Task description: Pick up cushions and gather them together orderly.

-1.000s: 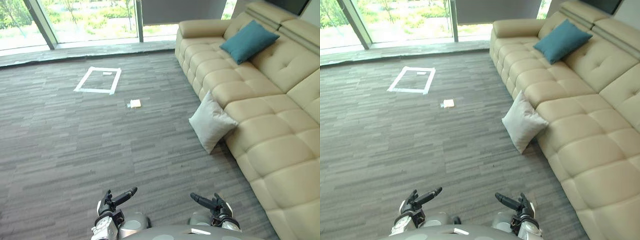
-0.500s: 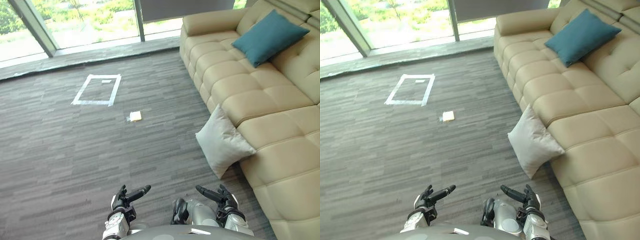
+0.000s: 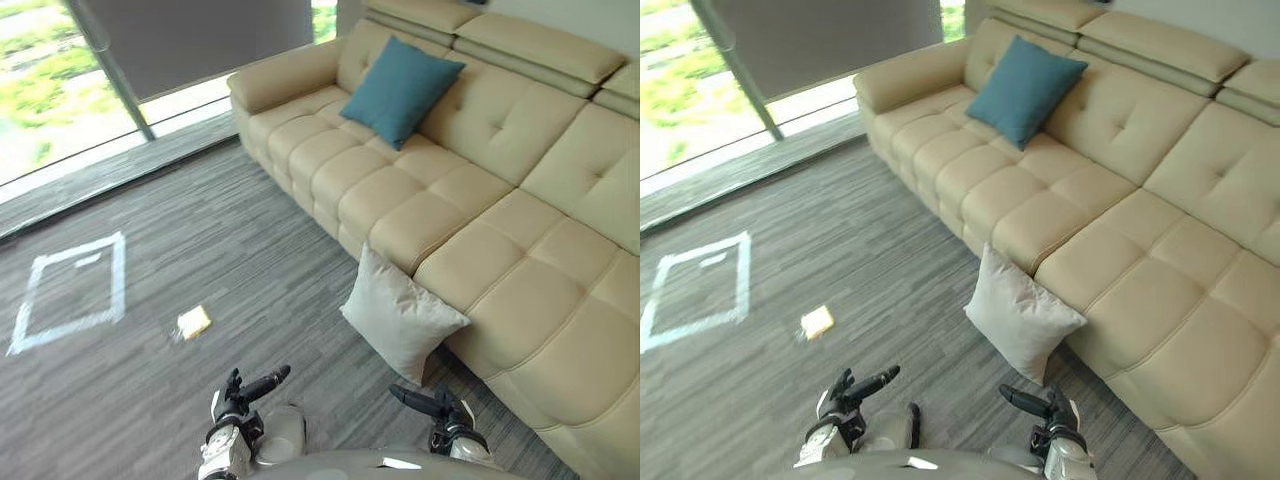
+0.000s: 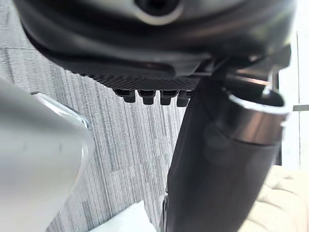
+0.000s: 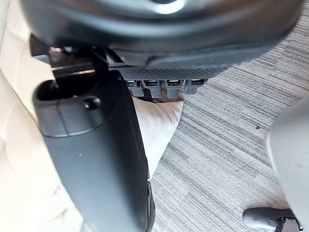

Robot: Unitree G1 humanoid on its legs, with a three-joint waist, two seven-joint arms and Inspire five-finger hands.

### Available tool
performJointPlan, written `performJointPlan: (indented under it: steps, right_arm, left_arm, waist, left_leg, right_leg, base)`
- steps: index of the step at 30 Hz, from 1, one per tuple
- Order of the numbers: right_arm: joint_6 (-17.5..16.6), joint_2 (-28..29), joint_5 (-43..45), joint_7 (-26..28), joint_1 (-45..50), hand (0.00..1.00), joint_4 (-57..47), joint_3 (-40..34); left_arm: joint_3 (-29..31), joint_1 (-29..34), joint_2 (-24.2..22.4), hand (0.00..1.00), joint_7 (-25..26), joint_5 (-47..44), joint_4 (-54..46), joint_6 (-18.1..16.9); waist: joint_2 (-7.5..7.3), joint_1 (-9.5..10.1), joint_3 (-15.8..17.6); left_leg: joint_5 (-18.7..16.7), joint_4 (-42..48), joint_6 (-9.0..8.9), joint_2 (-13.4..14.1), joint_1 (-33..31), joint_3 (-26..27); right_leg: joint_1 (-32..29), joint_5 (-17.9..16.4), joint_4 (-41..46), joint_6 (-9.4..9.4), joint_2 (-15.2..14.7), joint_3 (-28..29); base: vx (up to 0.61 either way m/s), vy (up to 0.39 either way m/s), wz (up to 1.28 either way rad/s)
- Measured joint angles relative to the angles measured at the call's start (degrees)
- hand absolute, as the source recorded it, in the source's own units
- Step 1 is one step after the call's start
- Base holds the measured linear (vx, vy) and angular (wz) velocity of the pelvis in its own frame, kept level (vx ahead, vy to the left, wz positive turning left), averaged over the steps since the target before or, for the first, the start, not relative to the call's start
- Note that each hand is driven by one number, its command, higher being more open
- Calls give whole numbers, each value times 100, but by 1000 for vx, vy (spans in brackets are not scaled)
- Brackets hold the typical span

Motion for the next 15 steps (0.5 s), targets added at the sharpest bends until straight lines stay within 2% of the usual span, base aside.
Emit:
performJointPlan:
  steps: [1, 2, 3, 4, 5, 8, 9, 10, 12, 15]
  right_arm:
    - [1, -29, -2, 19, -20, 100, -27, 0]
    - [-4, -41, -2, 22, -37, 100, -53, -2]
    - [-18, -52, -8, 20, -75, 100, -80, -1]
    - [-40, -51, -13, 19, -119, 100, -71, -2]
    - [-60, -5, -15, 16, -176, 100, -52, 8]
    - [-130, 96, -29, 40, -305, 100, 71, 60]
    - [-128, 89, -79, 54, -459, 100, 225, 99]
    - [-147, -19, -119, 64, -575, 100, 330, 115]
    - [-136, -175, -118, 54, -619, 100, 446, 102]
    - [-131, -285, -118, 29, -526, 100, 502, -10]
  left_arm:
    - [-4, 28, 2, 100, 11, 1, 33, 49]
    - [-14, 54, -10, 100, 12, 1, 72, 66]
    - [-22, 91, -41, 100, 12, 2, 122, 71]
    - [-30, 113, -66, 100, 12, 2, 123, 70]
    - [-81, 186, -56, 100, 10, 1, 130, 69]
    - [-259, 173, 40, 100, 5, -9, 250, 78]
    - [-437, 111, 121, 100, 0, -12, 345, 84]
    - [-540, -20, 174, 100, -6, -3, 552, 122]
    - [-677, -24, 81, 100, -29, 16, 576, 125]
    - [-753, -31, 82, 100, -89, 108, 557, 119]
  waist:
    - [31, 0, 21]
    - [72, 1, 45]
    - [192, -15, 82]
    - [219, -12, 68]
    - [239, -10, 51]
    - [224, -14, 39]
    - [195, -12, 39]
    - [291, -61, 89]
    - [464, -80, 92]
    - [444, -179, 99]
  left_leg:
    - [-74, -99, 95, -3, 254, 194]
    - [-99, -193, 129, 5, 476, 285]
    - [-112, -416, 151, 87, 819, 509]
    - [-111, -639, 150, 165, 1088, 688]
    - [-108, -866, 145, 258, 1308, 850]
    - [-81, -1141, 99, 356, 1535, 1174]
    - [-66, -1244, 73, 340, 1571, 1415]
    - [-72, -1283, -13, 369, 1657, 1456]
    - [63, -1270, -140, 484, 1776, 1437]
    - [300, -986, -314, 549, 1836, 1369]
  right_leg:
    - [-226, 127, 546, 79, -205, -316]
    - [-296, 110, 801, 46, -366, -610]
    - [-378, 43, 985, -72, -625, -1238]
    - [-390, 1, 872, -139, -751, -1708]
    - [-404, -14, 529, -119, -793, -2177]
    - [-557, 27, -235, -118, -783, -2795]
    - [-783, 472, -939, -249, -774, -3220]
    - [-742, 963, -1136, -722, -612, -3257]
    - [-576, 976, -1418, -749, -374, -3165]
    - [-169, 974, -1766, -745, -270, -3175]
  base:
    - [331, 275, -76]
    - [352, 281, -91]
    - [197, 139, -79]
    - [245, 125, -86]
    - [235, 52, -76]
    - [252, -55, -65]
    - [267, -132, -93]
    - [371, -182, -97]
    - [296, -170, -61]
    - [213, -170, -9]
